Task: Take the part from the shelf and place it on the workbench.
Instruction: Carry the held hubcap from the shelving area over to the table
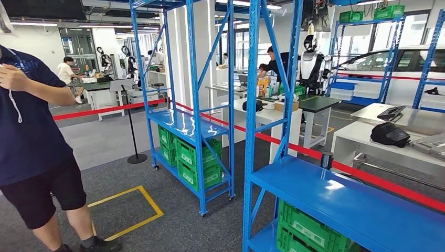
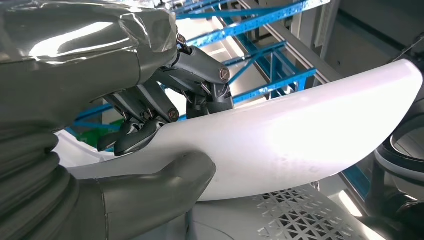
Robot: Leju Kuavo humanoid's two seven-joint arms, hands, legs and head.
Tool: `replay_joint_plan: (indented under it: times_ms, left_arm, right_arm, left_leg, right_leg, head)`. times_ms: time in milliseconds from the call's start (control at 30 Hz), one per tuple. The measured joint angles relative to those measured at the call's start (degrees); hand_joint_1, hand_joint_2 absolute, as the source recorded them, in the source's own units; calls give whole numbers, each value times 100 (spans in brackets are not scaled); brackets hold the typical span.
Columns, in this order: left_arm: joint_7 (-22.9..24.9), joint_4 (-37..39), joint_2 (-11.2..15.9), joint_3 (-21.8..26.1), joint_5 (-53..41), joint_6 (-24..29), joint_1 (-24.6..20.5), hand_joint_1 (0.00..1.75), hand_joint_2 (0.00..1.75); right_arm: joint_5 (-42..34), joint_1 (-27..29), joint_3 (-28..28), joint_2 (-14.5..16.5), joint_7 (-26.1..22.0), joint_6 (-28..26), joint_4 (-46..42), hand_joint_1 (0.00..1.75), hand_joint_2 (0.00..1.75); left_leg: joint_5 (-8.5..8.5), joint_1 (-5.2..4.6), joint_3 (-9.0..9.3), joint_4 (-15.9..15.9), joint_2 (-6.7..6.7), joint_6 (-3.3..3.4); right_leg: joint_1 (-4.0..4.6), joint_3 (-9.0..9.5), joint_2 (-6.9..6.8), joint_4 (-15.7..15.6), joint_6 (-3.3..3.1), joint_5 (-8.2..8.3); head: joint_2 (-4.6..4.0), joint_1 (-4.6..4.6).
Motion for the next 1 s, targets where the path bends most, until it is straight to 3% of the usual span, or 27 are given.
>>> replay_joint_plan:
  times_ms: [67,133,200,267,300,333,400,467,533,567,633,700,767,800,833,867,933,1000]
  left_arm:
    - [4,-1,7,1,-4,-15,2,175,175]
    - [10,1,1,-2,-5,-48,-14,175,175]
    - [22,11,-12,-8,-5,-81,-33,175,175]
    - [33,31,-16,-12,-6,-98,-32,175,175]
    - [36,40,-16,-14,-6,-101,-32,175,175]
    - [37,46,-16,-15,-6,-102,-31,175,175]
    - [42,47,-16,-16,-5,-103,-32,175,175]
    - [62,47,-16,-15,-2,-104,-34,175,175]
    - [84,46,-13,-14,4,-106,-36,175,175]
    - [89,45,-10,-12,7,-107,-35,175,175]
    - [90,41,-5,-10,14,-107,-47,175,175]
    - [90,38,-4,-10,24,-107,-55,175,175]
    - [90,38,-2,-11,37,-108,-46,175,175]
    - [90,38,1,-11,44,-109,-42,175,175]
    - [90,38,2,-11,50,-111,-39,175,175]
    - [90,38,3,-11,56,-114,-39,175,175]
    - [90,35,3,-11,61,-115,-44,175,175]
    - [90,32,3,-10,65,-117,-45,175,175]
  right_arm:
    - [9,-22,30,15,-3,23,3,0,0]
    - [14,-37,54,39,-9,51,15,0,0]
    - [15,-20,66,53,-12,63,28,0,0]
    - [19,-1,73,57,-11,65,33,0,0]
    - [20,3,79,59,-11,66,36,0,0]
    - [22,2,86,62,-11,66,37,0,0]
    - [23,-2,101,67,-11,67,43,0,0]
    - [22,-10,106,74,-12,73,54,0,0]
    - [25,-27,109,80,-13,78,61,0,0]
    - [28,-36,111,87,-14,78,63,0,0]
    - [32,-38,115,90,-17,78,67,0,0]
    - [32,-14,115,82,-20,72,69,0,0]
    - [32,17,115,72,-27,57,70,0,0]
    - [31,23,115,65,-33,49,70,0,0]
    - [29,22,115,60,-39,44,70,0,0]
    - [26,16,115,58,-45,42,70,0,0]
    - [20,9,115,59,-54,40,71,0,0]
    - [16,13,115,60,-60,39,74,0,0]
  left_leg:
    - [48,7,34,-79,-165,46]
    - [134,43,112,-191,-326,120]
    - [182,64,136,-229,-491,166]
    - [185,63,133,-225,-685,170]
    - [182,68,135,-216,-781,166]
    - [174,77,138,-198,-876,154]
    - [132,90,119,-114,-1045,94]
    - [81,87,59,-14,-1175,18]
    - [68,98,5,23,-1267,-33]
    - [58,109,-18,38,-1259,-53]
    - [-92,115,-138,282,-997,-102]
    - [-437,131,-474,974,-625,-150]
    - [-679,164,-840,1665,-491,-173]
    - [-657,174,-893,1746,-471,-173]
    - [-532,180,-814,1577,-449,-165]
    - [-347,175,-617,1200,-381,-144]
    - [-92,118,-191,405,-77,-84]
    - [-50,51,-30,92,71,-35]
  right_leg:
    - [1,39,-69,-20,38,-26]
    - [-9,-75,201,267,32,-194]
    - [-26,-455,568,1033,-5,-508]
    - [-35,-808,673,1652,26,-663]
    - [-50,-847,682,1646,74,-598]
    - [-75,-768,697,1395,138,-441]
    - [-141,-446,862,591,251,-63]
    - [-171,-256,986,156,227,124]
    - [-154,-234,915,130,127,150]
    - [-153,-229,863,128,95,155]
    - [-164,-206,747,116,20,153]
    - [-138,-191,618,113,-35,134]
    - [-105,-190,460,114,-55,117]
    - [-93,-189,380,114,-62,110]
    - [-82,-184,309,114,-65,103]
    - [-73,-174,245,114,-64,95]
    - [-45,-145,140,111,-36,70]
    - [-31,-115,27,102,12,46]
  head:
    - [0,4]
    - [0,12]
    - [1,27]
    - [1,44]
    - [0,46]
    - [0,50]
    - [0,61]
    - [1,66]
    - [1,57]
    - [1,52]
    - [1,31]
    - [0,9]
    - [0,4]
    - [0,1]
    - [0,-1]
    - [0,-2]
    - [0,1]
    - [1,0]
